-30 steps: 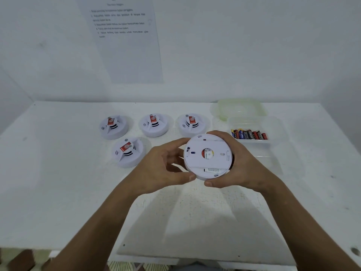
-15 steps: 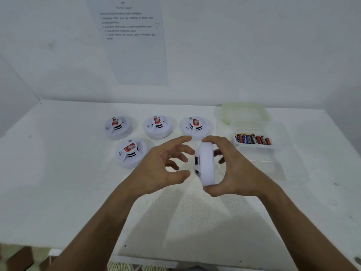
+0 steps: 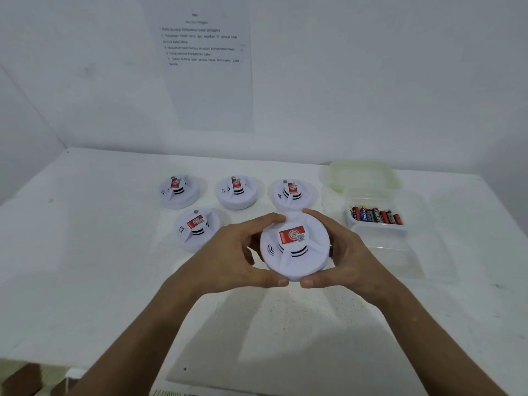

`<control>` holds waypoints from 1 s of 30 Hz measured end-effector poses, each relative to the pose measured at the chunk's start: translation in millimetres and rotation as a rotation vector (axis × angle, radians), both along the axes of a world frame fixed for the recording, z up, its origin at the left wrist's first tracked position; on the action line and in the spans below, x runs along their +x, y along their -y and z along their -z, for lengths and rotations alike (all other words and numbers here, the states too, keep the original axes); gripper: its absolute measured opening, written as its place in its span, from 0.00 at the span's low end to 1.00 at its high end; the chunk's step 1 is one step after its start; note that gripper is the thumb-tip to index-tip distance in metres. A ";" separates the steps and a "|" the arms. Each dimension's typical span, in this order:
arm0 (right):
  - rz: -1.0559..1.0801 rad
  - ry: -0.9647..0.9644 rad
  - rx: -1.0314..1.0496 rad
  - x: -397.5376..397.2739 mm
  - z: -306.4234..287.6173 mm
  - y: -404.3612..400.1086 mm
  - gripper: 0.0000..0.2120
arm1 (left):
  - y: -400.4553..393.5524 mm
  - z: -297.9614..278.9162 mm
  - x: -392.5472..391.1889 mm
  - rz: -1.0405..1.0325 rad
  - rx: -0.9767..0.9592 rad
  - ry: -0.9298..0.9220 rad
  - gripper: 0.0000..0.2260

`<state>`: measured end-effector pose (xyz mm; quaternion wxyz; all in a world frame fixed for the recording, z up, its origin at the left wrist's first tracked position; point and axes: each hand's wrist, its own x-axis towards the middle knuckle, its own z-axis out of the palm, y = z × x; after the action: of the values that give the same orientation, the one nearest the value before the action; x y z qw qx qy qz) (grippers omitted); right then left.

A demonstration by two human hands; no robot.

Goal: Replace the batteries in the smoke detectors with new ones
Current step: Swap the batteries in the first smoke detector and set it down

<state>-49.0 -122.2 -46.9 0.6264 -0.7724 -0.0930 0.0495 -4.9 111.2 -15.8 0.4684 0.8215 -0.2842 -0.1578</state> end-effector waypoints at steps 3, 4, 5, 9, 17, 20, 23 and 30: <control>0.008 0.000 -0.021 0.2 0.7 -2.5 0.49 | -2.1 -0.3 3.1 0.001 0.037 0.045 0.37; 0.014 0.002 -0.018 0.3 0.9 -5.0 0.49 | -3.8 0.5 4.4 0.002 0.040 0.052 0.37; 0.019 0.002 -0.015 0.0 1.3 -7.2 0.49 | -5.5 1.0 5.4 0.005 0.046 0.059 0.37; 0.046 0.009 -0.035 -1.2 2.7 -16.2 0.48 | -13.2 3.2 9.5 0.007 0.069 0.078 0.38; 0.098 0.048 -0.071 -5.3 1.8 -34.1 0.46 | -28.2 4.5 16.7 0.042 0.113 0.108 0.38; 0.099 0.048 -0.071 -7.3 2.5 -37.1 0.46 | -31.3 3.6 16.7 0.053 0.113 0.106 0.38; 0.103 0.046 -0.076 -8.8 1.8 -38.7 0.46 | -32.7 4.7 16.8 0.052 0.115 0.106 0.38; 0.108 0.048 -0.090 -11.7 -1.0 -37.1 0.45 | -31.8 7.1 15.6 0.049 0.103 0.112 0.39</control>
<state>-60.7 -85.1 -45.9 0.5904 -0.8046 -0.0638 0.0012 10.7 142.9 -22.9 0.4050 0.8448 -0.3217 -0.1373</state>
